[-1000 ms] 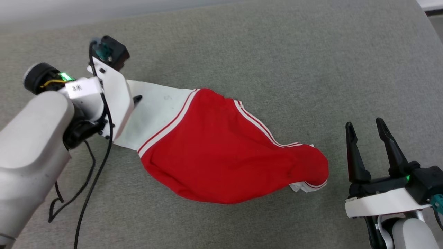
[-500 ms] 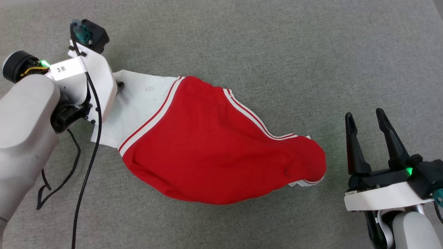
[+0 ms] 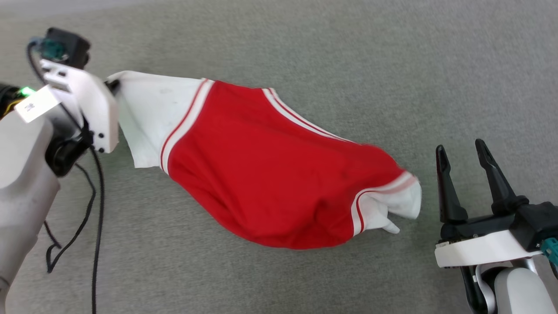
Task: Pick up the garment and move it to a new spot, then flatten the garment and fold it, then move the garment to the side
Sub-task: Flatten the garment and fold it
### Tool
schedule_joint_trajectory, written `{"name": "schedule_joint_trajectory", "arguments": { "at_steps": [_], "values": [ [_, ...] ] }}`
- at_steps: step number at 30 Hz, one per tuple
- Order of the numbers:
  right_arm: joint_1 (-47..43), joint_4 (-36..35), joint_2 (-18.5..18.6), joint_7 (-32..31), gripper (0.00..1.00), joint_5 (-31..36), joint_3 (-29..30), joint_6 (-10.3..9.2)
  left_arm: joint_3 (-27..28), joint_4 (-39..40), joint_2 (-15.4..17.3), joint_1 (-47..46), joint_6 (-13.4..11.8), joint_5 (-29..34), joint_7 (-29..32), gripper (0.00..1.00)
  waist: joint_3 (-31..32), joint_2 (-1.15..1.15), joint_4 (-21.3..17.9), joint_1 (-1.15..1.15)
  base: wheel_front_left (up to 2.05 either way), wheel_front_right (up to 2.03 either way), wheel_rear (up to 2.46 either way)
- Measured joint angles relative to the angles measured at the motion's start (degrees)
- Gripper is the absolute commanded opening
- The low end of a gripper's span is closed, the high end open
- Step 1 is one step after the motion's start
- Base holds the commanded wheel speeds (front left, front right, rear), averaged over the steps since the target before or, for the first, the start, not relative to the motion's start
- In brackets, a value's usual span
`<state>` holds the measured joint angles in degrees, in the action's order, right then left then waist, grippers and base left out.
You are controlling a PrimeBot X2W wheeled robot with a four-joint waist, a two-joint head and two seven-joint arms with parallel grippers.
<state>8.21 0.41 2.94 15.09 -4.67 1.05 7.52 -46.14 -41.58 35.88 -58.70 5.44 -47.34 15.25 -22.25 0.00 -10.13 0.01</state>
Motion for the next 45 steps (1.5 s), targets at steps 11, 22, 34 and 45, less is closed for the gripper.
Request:
{"name": "schedule_joint_trajectory", "arguments": {
  "at_steps": [11, 22, 34, 45],
  "values": [
    [-1.9, 1.2, 0.0, 0.0, 1.00, 1.7, -0.1, 0.00, 3.2, -4.7, 0.7, 10.2, -2.0, -4.3, -8.5, 0.00, 6.0, 0.00, 4.4, -0.01, 0.00, 0.00, 0.00],
    [-3.9, 1.8, 0.0, 0.0, 1.00, 3.0, -0.3, 0.00, 4.4, -2.5, 0.6, 21.0, -3.4, -7.6, -13.2, 0.13, 10.6, 0.00, 8.3, -0.01, 0.00, 0.00, 0.00],
    [-5.1, 2.6, 0.0, 0.0, 1.00, 3.1, 1.1, 0.00, 6.4, 9.9, 2.7, 24.0, -7.1, -1.4, -29.4, 1.00, 14.4, 0.00, 11.6, -0.02, 0.00, 0.00, 0.00],
    [-7.3, 3.3, 0.0, 0.0, 1.00, 2.9, 3.0, 0.00, 24.3, 42.3, -4.0, 49.0, -15.6, 16.2, -30.3, 1.00, 18.2, 0.00, 13.8, -0.02, 0.00, 0.00, 0.00]
  ]
}}
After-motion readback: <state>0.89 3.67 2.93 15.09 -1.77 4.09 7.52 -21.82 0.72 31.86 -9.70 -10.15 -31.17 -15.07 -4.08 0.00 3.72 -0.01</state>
